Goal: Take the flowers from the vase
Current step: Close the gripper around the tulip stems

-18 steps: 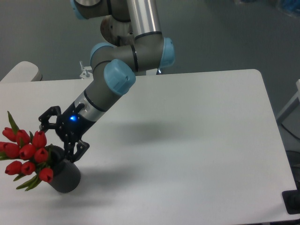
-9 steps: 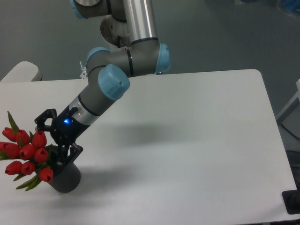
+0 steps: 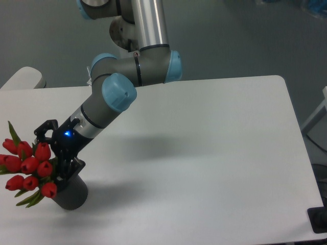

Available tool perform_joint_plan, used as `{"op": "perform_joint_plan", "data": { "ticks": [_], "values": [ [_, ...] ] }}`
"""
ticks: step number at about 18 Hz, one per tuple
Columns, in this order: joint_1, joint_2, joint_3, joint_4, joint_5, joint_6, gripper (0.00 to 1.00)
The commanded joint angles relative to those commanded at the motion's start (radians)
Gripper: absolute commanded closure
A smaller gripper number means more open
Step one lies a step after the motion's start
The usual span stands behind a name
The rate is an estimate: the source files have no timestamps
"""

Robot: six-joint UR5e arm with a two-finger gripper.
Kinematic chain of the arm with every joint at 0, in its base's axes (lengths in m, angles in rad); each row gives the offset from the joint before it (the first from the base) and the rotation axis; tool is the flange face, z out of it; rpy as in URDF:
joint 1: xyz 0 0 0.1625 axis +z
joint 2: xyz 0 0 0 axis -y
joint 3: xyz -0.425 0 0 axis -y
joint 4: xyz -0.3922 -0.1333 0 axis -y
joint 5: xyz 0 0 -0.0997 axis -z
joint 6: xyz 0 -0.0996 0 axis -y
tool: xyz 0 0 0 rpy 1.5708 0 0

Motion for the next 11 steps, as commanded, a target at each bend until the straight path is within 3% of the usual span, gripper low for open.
{"op": "perform_joint_plan", "data": {
  "ticks": [4, 7, 11],
  "values": [
    [0.0, 0.0, 0.005, 0.002, 0.0, 0.0, 0.13],
    [0.0, 0.0, 0.006, 0.002, 0.0, 0.0, 0.29],
    [0.0, 0.0, 0.006, 0.002, 0.0, 0.0, 0.38]
  ]
}}
